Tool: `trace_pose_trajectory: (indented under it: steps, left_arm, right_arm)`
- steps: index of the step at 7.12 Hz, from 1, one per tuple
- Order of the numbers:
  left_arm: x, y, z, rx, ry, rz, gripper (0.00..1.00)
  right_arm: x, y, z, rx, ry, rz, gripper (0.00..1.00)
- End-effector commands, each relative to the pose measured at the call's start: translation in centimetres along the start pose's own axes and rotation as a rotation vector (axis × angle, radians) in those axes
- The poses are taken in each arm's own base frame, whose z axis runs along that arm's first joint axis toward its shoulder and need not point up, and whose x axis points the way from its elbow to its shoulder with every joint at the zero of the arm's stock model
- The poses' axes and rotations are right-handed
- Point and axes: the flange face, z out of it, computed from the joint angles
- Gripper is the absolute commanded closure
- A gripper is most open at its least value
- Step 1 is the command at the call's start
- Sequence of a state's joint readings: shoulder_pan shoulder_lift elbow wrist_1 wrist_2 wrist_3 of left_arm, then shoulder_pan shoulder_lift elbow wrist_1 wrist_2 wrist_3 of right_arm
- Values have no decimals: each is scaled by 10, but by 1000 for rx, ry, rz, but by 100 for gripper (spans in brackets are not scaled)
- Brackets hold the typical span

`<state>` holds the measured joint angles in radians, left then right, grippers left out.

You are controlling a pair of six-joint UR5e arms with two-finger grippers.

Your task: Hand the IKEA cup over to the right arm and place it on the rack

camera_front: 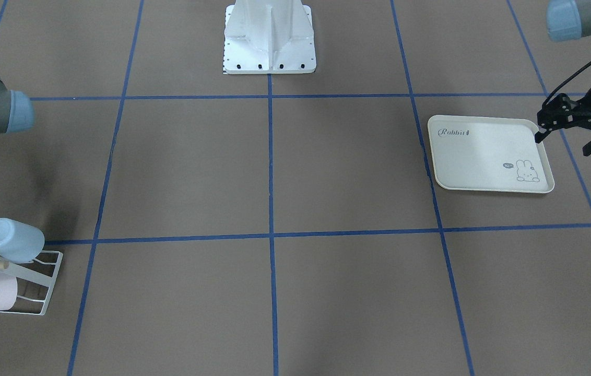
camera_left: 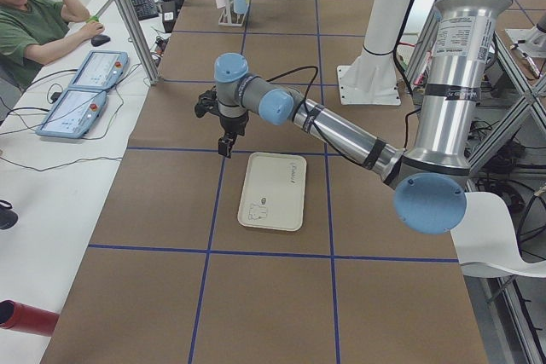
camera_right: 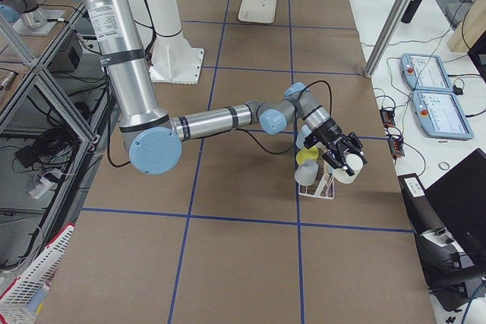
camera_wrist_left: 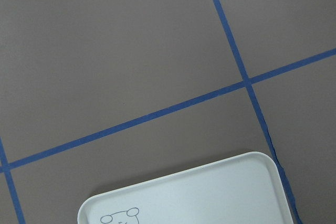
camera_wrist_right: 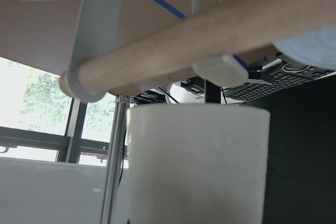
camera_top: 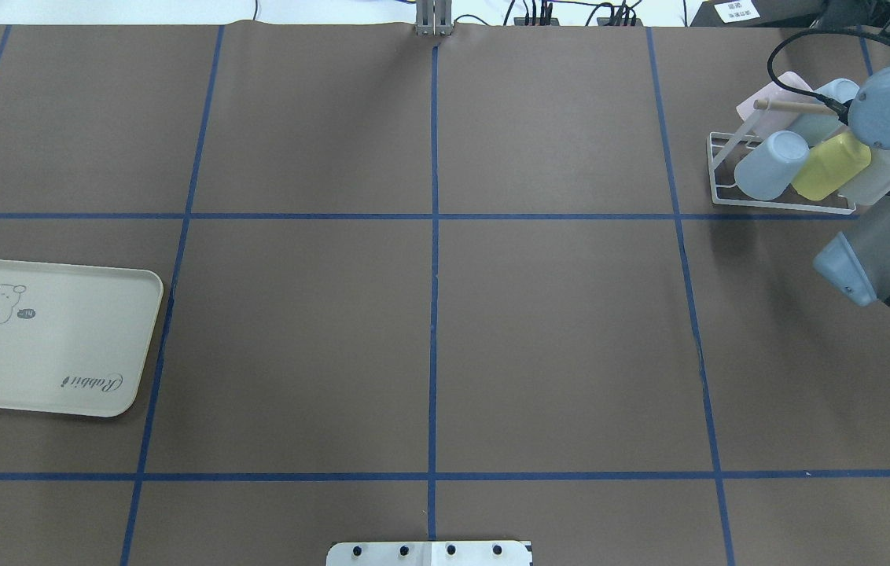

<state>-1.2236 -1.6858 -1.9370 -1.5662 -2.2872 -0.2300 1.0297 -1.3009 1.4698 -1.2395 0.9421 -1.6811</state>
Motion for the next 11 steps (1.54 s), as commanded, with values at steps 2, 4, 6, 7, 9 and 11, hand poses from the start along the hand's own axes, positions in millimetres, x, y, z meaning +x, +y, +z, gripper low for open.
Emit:
trace_pose_trajectory:
  steps: [2,4,6,7,9,11]
  left_arm:
    - [0,0,1,-3,0,-1,0]
    - [-1,0,2,-4,0,-2,0]
    - [0,0,2,-5,0,-1,0]
    - [0,0,2,-5,0,-1,0]
    - [0,0,2,-4,0,0,0]
    - [0,0,2,-4,0,0,0]
  right_arm:
    - [7,-1,-4,-4,9,7,73]
    - [8,-3,-5,-8,11,4,73]
    - [8,-4,-6,-13,12,2,72]
    - [9,-5,-7,-12,13,1,72]
    - [13,-4,-9,-12,19,3,70]
    - [14,-5,-10,-12,20,1,70]
